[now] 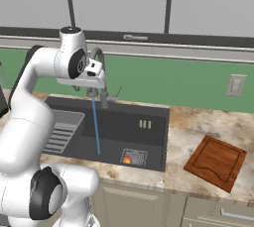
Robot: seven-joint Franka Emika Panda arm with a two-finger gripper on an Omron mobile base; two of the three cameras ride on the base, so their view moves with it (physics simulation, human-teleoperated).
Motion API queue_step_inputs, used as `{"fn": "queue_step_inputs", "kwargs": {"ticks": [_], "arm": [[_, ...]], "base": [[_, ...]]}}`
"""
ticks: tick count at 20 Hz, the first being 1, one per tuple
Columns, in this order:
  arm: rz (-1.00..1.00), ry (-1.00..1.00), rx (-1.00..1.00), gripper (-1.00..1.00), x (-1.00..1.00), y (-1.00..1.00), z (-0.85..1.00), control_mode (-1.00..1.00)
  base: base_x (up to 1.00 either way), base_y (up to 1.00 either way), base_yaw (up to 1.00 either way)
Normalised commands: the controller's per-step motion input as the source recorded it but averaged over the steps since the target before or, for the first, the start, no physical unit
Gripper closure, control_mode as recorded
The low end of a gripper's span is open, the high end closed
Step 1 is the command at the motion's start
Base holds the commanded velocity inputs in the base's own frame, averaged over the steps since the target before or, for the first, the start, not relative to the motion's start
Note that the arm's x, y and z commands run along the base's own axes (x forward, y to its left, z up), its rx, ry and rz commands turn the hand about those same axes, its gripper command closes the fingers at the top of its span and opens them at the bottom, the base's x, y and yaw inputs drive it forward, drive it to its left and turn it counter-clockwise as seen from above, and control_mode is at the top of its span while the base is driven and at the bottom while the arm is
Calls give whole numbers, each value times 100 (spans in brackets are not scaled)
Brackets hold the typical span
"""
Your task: Pick the mango from the sink and place it on the cutting board to airdry. Then turn off the sink faucet.
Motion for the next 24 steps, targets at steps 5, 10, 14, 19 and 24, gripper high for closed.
{"fn": "queue_step_inputs", "kwargs": {"ticks": [5,10,14,19,24], "arm": [[0,0,0,-100,-12,0,0,-100],[0,-2,0,-100,-18,-13,-11,-100],[0,-3,0,-100,-3,-37,-20,-100],[0,-4,0,-100,0,-25,-9,-100],[0,3,0,-100,12,-30,-18,-100]], "base": [[0,0,0],[0,0,0],[0,0,0],[0,0,0],[0,0,0]]}}
